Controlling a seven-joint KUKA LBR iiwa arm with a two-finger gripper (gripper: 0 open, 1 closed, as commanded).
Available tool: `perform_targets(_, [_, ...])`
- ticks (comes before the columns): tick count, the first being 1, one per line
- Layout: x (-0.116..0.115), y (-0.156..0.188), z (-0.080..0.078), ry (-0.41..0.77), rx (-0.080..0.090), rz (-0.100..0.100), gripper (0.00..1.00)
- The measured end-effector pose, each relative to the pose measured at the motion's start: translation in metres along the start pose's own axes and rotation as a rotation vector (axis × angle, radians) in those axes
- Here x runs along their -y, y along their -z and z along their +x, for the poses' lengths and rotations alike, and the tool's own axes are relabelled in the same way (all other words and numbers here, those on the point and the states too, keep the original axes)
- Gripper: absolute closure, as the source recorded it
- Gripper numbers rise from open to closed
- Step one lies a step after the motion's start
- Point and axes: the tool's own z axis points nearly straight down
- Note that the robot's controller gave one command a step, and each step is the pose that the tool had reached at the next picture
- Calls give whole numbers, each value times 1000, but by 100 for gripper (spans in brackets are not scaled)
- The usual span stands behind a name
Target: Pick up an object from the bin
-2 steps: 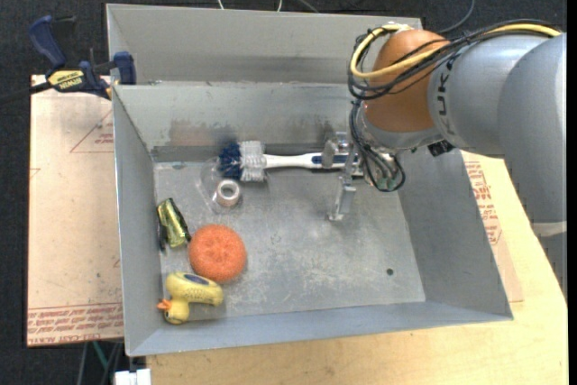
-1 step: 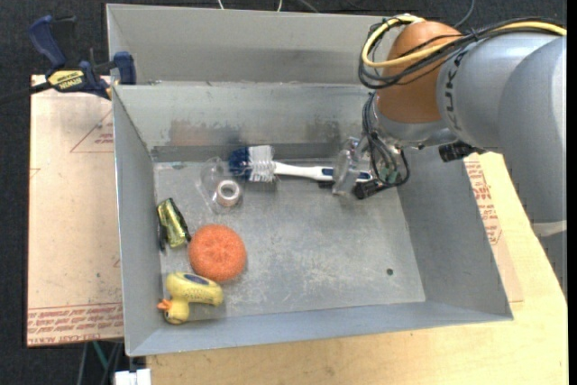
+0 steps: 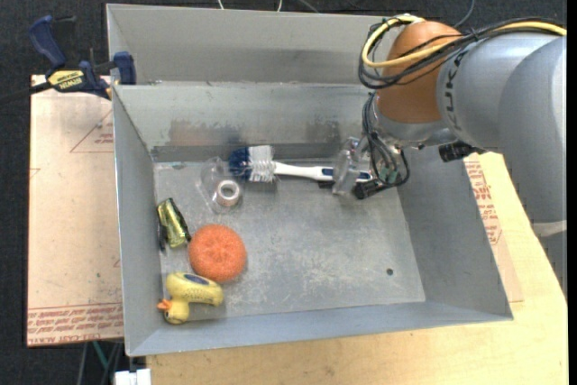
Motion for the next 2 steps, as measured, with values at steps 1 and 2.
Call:
perform_targets(1, [0, 2, 0, 1, -1, 0, 100])
perform_targets(2, [0, 19, 3, 1, -12, 2, 100])
